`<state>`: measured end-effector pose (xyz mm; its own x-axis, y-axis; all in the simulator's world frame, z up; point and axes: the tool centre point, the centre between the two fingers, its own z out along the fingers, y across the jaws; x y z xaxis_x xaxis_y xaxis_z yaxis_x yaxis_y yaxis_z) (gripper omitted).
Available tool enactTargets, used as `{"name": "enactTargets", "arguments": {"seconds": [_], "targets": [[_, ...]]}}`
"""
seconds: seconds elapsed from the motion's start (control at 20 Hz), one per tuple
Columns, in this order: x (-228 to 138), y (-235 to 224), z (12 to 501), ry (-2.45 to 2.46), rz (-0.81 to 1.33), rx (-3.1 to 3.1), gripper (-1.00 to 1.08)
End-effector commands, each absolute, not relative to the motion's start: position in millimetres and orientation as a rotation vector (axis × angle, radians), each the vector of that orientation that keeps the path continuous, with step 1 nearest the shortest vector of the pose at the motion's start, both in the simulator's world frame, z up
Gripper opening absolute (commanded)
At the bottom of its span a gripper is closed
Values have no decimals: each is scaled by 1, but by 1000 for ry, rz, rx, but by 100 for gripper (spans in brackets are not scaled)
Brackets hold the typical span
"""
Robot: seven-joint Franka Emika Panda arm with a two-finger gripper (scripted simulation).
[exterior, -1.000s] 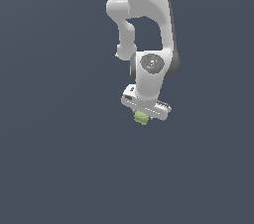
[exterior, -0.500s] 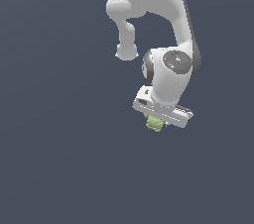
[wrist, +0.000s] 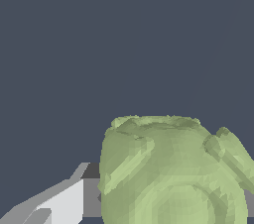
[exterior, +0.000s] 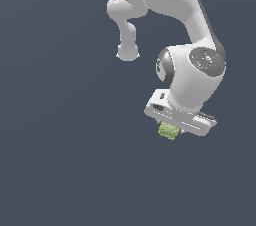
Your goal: Pick up the object and move it to a goal position.
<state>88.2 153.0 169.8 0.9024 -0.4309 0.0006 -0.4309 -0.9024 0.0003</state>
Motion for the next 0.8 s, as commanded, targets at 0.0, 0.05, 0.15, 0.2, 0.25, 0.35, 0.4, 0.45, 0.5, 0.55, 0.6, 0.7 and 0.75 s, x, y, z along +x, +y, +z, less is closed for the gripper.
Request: {"name": "enactTargets", "arguments": {"seconds": [0.0, 0.05, 0.15, 0.2, 0.25, 0.35, 0.4, 0.45, 0.5, 0.55, 0.6, 0.7, 0.75], "targets": [[97, 160, 177, -694, 1, 3063, -100], [100, 163, 179, -694, 1, 3063, -100], [107, 168, 184, -694, 0, 3064, -100], [110, 171, 186, -694, 0, 3064, -100], [113, 173, 189, -694, 0, 3064, -100], [118, 178, 193, -694, 0, 3064, -100], [121, 180, 195, -694, 0, 3064, -100], [123, 181, 196, -694, 0, 3064, -100], [125, 183, 198, -694, 0, 3064, -100], [127, 185, 199, -694, 0, 3064, -100], [129, 186, 200, -694, 0, 3064, -100], [132, 188, 202, -694, 0, 3064, -100], [133, 189, 203, -694, 0, 3064, -100]]}}
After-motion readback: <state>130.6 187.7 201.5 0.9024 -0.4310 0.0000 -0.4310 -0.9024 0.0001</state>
